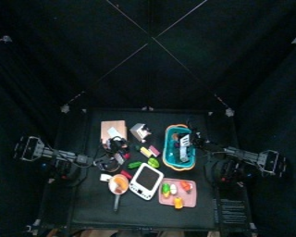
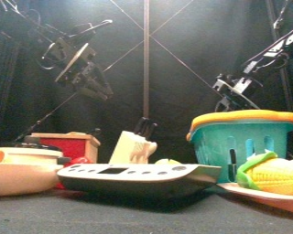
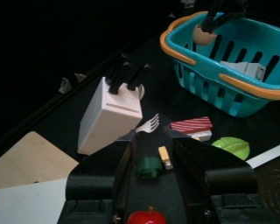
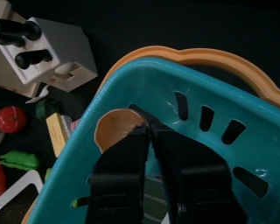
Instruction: Place egg shell in basket
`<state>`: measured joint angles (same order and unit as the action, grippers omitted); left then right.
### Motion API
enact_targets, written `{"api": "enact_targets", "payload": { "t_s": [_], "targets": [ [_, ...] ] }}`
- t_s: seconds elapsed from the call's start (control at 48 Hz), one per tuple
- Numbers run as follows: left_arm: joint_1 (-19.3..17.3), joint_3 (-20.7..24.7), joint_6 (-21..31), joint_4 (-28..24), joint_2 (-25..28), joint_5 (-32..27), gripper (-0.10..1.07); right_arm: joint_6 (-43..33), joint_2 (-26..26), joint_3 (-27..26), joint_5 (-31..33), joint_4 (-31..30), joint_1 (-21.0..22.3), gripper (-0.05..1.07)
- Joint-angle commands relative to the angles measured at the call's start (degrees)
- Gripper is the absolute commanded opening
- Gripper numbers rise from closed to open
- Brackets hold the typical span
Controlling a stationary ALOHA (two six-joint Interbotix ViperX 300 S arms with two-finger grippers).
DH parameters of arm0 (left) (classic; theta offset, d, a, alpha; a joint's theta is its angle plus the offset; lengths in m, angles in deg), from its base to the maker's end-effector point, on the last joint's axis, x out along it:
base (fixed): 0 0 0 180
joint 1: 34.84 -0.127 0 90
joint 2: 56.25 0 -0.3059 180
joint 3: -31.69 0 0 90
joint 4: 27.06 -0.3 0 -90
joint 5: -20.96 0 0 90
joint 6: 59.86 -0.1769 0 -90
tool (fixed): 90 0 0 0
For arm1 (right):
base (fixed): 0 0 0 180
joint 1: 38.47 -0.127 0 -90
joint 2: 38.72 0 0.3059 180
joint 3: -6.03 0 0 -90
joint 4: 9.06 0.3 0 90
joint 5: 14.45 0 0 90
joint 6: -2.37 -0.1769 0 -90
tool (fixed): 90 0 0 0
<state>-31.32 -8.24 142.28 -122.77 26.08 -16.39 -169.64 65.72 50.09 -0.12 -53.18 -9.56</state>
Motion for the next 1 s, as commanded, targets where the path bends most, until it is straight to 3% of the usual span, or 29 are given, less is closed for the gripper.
{"api": "enact_targets", "payload": {
  "t_s": [0.0, 0.25, 0.771, 0.979],
  "targets": [
    [-0.26, 0.18, 0.09, -0.35, -0.09, 0.7, 0.73, 0.09, -0.26, -0.44, -0.18, 0.0, -0.62, 0.65],
    [0.18, -0.53, 0.18, -0.62, -0.09, 4.75, 0.73, 0.44, -1.76, -0.88, -0.18, -1.05, -0.88, 0.84],
    [1.67, -5.45, -0.35, 1.49, -4.48, 13.8, 0.73, 0.44, -1.85, -2.2, -0.62, -3.08, -7.12, 0.84],
    [3.43, -5.54, -0.44, 2.2, -5.01, 22.24, 0.73, 0.35, -1.32, -1.93, -0.53, -2.72, -9.67, 0.84]
  ]
}}
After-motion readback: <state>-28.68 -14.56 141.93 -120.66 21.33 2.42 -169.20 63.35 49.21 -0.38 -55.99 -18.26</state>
